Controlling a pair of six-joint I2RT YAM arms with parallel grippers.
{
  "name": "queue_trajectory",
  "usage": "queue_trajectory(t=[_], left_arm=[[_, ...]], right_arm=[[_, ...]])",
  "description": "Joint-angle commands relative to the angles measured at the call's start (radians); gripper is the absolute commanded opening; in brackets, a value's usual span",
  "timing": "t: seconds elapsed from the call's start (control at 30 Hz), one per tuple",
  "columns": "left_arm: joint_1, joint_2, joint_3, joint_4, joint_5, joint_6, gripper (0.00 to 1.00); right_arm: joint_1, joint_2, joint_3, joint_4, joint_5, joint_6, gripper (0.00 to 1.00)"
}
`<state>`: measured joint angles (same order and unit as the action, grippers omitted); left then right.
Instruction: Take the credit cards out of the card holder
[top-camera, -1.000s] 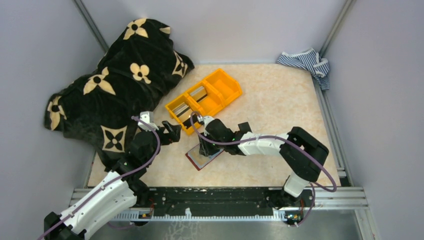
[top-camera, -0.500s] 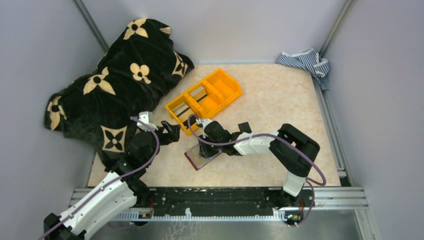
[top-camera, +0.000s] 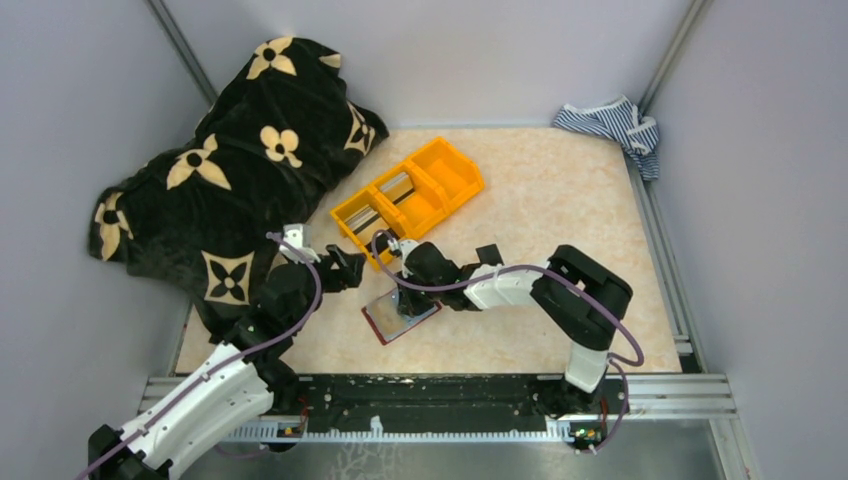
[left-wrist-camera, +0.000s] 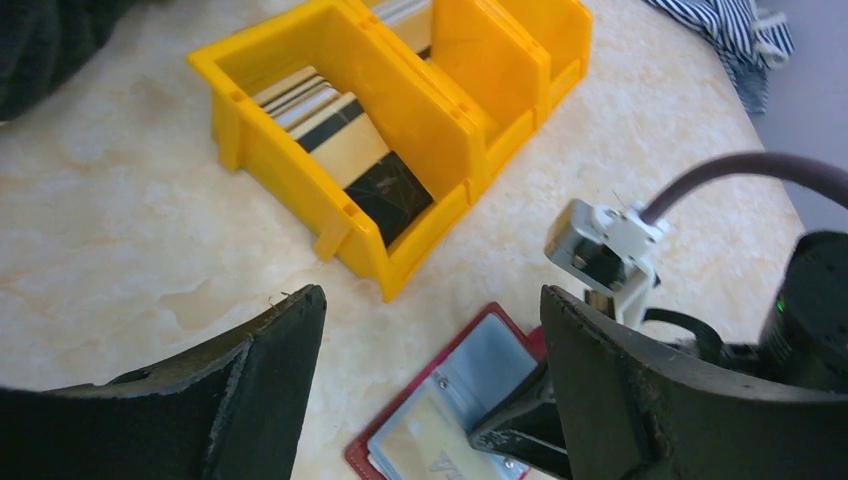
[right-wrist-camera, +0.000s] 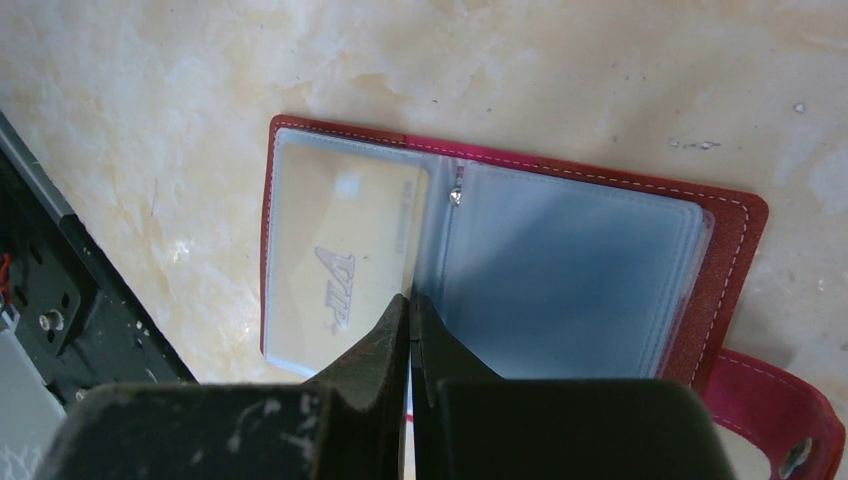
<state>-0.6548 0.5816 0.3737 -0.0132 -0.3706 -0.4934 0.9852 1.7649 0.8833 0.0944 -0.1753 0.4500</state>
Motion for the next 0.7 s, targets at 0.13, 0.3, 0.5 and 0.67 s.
queue_trajectory(t=[0.13, 0.3, 0.5, 0.67], left_arm=[[-0.041, 0.006, -0.029, -0.092, 0.247, -0.083, 0.82], [-0.073, -0.112, -0.029, -0.206, 0.166, -0.082, 0.82], [-0.072, -0.092, 0.005, -0.261, 0.171, -0.113, 0.83], [-0.072, -0.036, -0.025, -0.242, 0.254, -0.238, 0.83]], right_arm=[[-0.003, 0.076, 0.04, 0.013, -0.027, 0.009, 0.0], [-0.034, 0.084, 0.006, 0.057, -0.056, 0.053, 0.0], [-0.125, 0.092, -0.083, 0.159, -0.109, 0.13, 0.0], [-0.133, 0.101, -0.09, 0.17, -0.104, 0.132, 0.0]])
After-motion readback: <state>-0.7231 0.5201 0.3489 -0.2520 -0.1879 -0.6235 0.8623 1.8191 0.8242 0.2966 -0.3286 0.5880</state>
